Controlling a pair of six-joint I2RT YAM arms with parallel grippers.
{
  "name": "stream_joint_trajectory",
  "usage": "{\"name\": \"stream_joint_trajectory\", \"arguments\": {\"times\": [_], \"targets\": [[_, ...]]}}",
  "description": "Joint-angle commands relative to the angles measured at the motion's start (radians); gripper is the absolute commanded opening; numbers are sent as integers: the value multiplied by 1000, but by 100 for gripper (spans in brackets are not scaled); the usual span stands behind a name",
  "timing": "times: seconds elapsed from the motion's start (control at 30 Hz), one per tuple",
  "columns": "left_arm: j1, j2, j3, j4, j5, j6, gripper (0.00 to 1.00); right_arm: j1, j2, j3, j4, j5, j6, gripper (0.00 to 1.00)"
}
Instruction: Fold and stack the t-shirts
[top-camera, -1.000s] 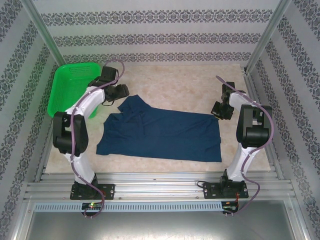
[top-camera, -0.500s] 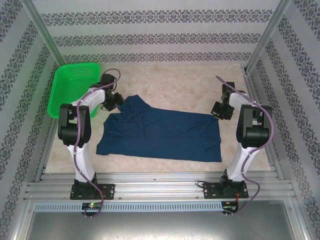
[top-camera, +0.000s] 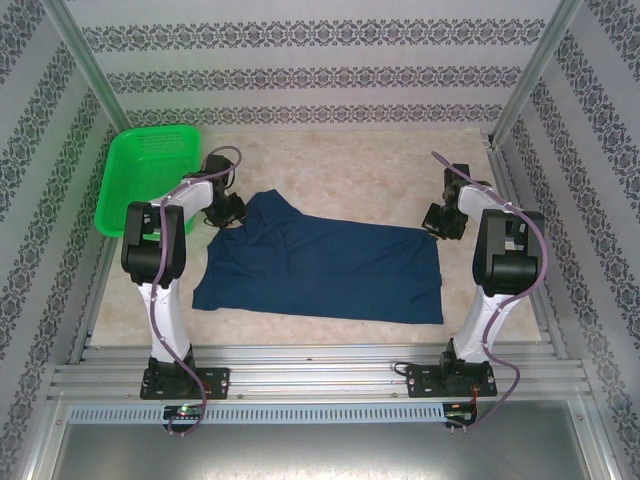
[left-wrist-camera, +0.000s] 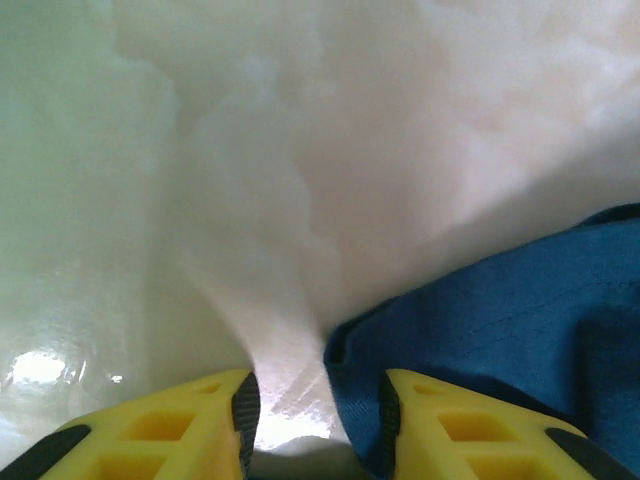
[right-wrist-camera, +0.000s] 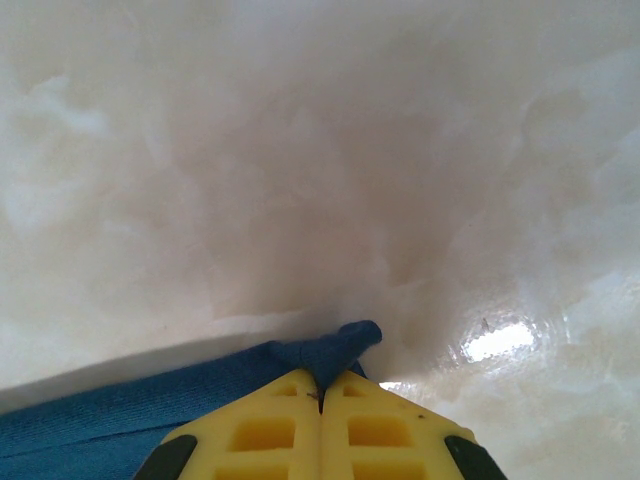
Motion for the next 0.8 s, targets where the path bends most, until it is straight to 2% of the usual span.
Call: {"name": "stream_joint_trajectory", "arguments": {"times": [0.0,0.43,0.67,0.77], "targets": [[9,25,32,21,-3,-11,39,-12,-33,-8,-14,-8,-17,0],[9,49,53,66,21,-4,36,-12,-34,-5,-18,-11,-27,0],[9,76,84,21,20,26,24,-13,-34,-9,-17,-13,-22,0],[9,79,84,24,32,35,15,-12,-34,-8,-17,-13,-21,0]]}}
